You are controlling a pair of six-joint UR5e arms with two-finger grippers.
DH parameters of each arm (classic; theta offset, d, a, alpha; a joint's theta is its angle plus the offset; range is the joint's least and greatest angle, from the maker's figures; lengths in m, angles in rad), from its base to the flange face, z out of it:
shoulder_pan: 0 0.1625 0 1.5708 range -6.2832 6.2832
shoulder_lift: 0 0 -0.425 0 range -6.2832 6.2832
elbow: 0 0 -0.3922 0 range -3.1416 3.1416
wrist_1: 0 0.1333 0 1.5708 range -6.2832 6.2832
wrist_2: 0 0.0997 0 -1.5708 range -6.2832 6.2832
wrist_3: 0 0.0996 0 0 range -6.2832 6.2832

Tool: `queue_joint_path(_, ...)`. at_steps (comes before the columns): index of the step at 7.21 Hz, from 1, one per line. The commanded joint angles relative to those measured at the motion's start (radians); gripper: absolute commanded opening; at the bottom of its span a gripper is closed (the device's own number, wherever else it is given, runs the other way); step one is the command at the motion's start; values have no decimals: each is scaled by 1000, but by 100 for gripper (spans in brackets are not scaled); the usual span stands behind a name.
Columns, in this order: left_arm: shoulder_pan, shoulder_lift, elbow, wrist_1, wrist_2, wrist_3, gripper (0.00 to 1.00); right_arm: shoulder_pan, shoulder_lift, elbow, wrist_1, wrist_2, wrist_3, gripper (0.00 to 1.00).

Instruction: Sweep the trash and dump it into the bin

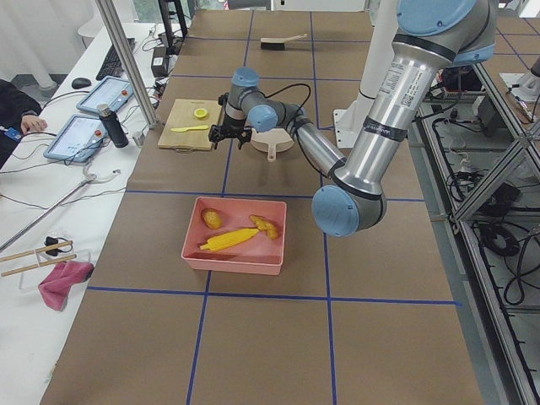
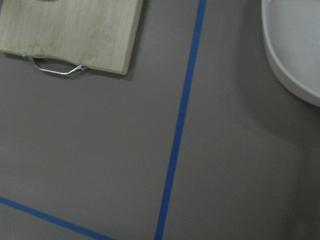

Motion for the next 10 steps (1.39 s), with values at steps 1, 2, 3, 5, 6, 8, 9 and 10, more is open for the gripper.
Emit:
queue_joint_path(1,-79,15,8,24,-144,-187,98,0,-4,-8,0,0,-1,100)
queue_joint_path(2,-160,58,9,50,-242,-187,98,1,-4,-11,0,0,-1,100)
queue_joint_path(3,-265,125,6,61,-339,-185,98,1,-6,-18,0,-2,-1,100)
queue_joint_path(5,-405,278,-7,87,-543,-190,98,1,-6,-29,1,-2,-1,100)
queue_joint_path(6,-420,366,-16,96,-544,-197,98,1,-4,-28,1,-2,-1,100)
queue_joint_path(8,-575,451,42,101,-539,-184,98,0,-4,-29,1,-2,-1,100)
queue_joint_path(9,-651,492,79,101,-536,-182,98,1,-4,-28,1,-2,-1,100)
queue_joint_path(10,-676,549,76,96,-536,-181,98,1,-4,-28,1,-2,-1,100)
